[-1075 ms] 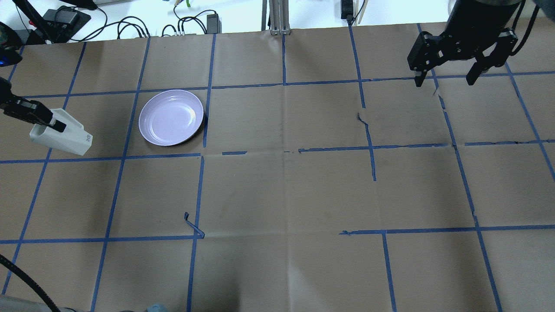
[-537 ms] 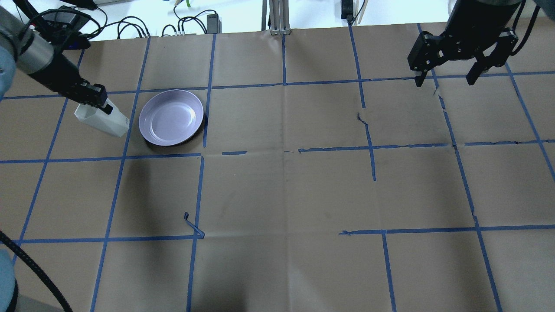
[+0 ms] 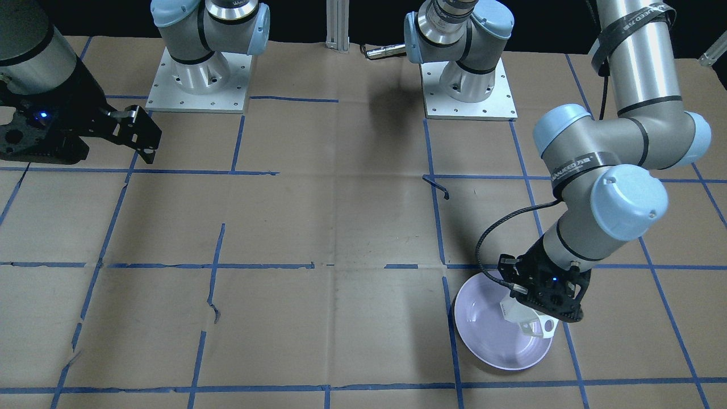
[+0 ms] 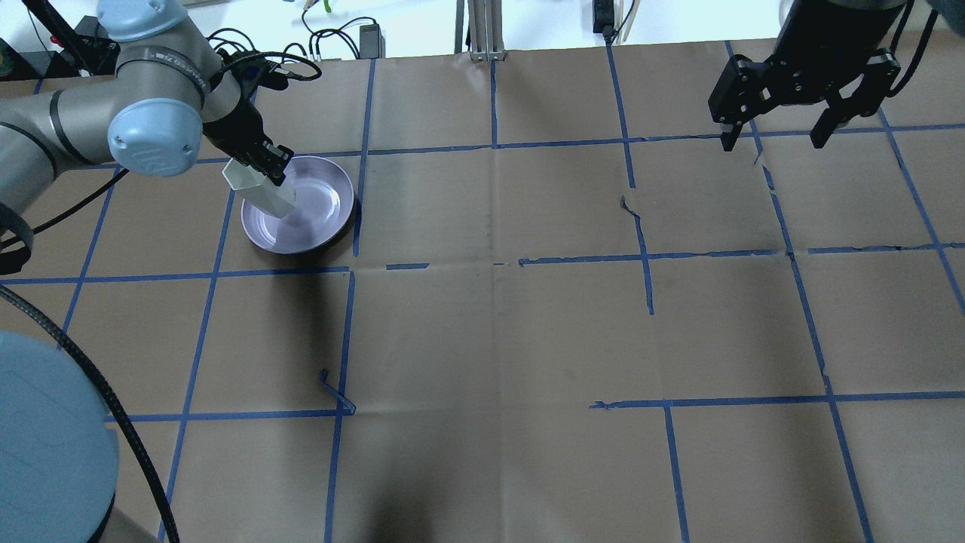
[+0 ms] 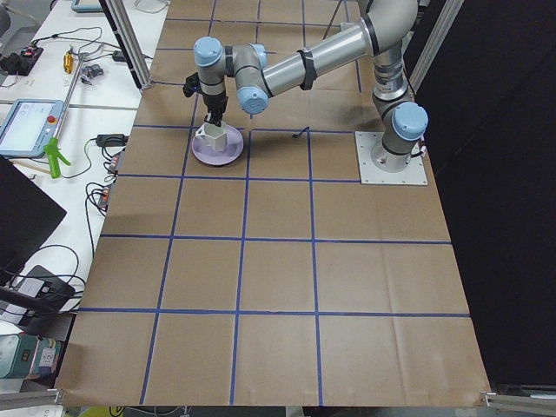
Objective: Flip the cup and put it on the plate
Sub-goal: 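Rotate the cup upright over the plate with the left gripper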
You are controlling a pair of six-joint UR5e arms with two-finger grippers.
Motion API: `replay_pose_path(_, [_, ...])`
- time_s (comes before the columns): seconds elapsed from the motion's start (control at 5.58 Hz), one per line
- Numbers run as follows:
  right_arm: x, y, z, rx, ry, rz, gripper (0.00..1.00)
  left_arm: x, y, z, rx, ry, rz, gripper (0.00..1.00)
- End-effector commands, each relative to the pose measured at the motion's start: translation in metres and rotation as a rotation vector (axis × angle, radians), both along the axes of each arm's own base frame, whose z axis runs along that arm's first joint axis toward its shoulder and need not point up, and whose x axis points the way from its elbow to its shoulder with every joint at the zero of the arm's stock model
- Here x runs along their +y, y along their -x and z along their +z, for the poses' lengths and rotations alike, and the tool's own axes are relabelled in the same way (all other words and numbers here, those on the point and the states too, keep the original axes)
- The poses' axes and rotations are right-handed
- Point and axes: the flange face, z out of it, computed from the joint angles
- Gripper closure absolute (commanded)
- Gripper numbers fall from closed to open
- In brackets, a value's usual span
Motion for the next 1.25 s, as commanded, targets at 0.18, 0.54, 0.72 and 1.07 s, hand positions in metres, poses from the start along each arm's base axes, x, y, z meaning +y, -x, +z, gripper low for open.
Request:
replay_pose_path(0.18, [0.000, 0.000, 0.000, 0.000, 0.000, 0.000, 0.00, 0.004, 0.022, -0.027, -0.042, -0.045, -0.043, 1.00])
replay_pose_path(0.54, [0.000, 0.000, 0.000, 0.000, 0.000, 0.000, 0.00, 0.008, 0.022, -0.037, -0.042, -0.050, -0.041, 0.99])
replay_pose_path(0.72, [0.000, 0.000, 0.000, 0.000, 0.000, 0.000, 0.00, 0.007, 0.021, -0.038, -0.042, -0.050, -0.035, 0.20])
replay_pose_path(1.07, [0.000, 0.000, 0.000, 0.000, 0.000, 0.000, 0.00, 0.009, 0.025, -0.011, -0.048, -0.019, -0.024, 0.02])
